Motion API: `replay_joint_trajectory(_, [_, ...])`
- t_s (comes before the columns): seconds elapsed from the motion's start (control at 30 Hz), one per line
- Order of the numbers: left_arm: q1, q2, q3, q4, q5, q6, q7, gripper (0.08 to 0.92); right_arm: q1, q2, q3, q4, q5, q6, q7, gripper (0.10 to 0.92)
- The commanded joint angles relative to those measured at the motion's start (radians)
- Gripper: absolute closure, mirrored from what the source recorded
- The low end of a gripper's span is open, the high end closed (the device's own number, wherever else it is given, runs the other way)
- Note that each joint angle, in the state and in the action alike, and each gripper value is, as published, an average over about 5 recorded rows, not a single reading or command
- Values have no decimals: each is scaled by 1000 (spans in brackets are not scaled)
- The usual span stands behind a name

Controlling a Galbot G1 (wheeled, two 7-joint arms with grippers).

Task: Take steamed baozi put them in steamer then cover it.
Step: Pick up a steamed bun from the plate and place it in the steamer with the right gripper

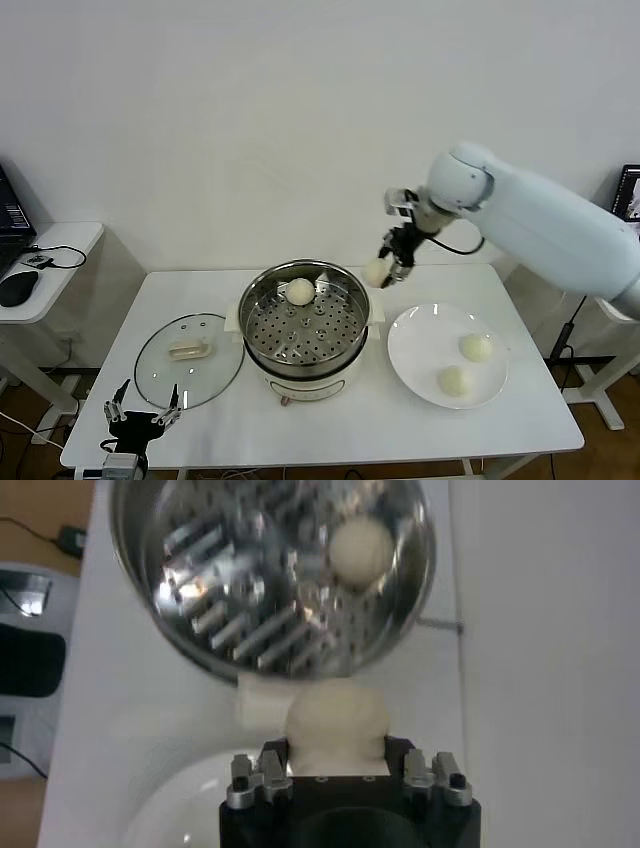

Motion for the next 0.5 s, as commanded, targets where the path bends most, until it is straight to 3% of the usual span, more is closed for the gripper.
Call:
replay_joint_trajectory(0.03, [4,-5,-2,-24,-2,1,0,177,125,264,-95,-100,101,-28,-14,431])
replay_joint_trajectory(0.5, [26,-13,-13,-39,-22,-3,-9,177,-93,502,-89,-324,-43,-12,-6,431])
